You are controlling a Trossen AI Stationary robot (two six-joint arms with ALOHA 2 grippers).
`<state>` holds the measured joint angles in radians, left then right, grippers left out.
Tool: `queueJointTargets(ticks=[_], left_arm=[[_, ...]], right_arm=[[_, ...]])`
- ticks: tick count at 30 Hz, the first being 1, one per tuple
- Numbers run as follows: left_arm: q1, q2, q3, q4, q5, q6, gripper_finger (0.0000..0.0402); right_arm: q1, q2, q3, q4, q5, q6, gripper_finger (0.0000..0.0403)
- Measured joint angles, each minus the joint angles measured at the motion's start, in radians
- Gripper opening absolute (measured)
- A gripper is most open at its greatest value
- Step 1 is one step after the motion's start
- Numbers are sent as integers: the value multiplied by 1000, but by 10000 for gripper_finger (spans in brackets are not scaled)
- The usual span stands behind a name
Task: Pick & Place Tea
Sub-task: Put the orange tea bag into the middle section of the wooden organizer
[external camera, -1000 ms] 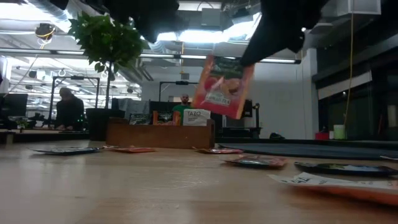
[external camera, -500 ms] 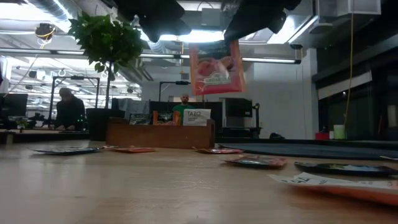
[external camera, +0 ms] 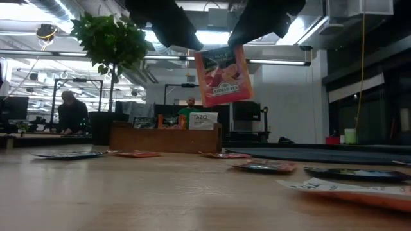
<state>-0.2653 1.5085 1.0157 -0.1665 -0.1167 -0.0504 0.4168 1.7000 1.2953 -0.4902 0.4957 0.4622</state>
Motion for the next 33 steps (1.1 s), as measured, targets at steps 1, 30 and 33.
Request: queueJointTargets(ticks=[1,30,33], left_arm=[[0,0,0,0,0,0,205],[47,67,0,37,58,-15,181],[57,68,0,36,48,-15,166]], right_arm=[[0,0,0,0,0,0,0],[0,0,0,4,1,-1,0],[0,0,0,9,1,-1,0]])
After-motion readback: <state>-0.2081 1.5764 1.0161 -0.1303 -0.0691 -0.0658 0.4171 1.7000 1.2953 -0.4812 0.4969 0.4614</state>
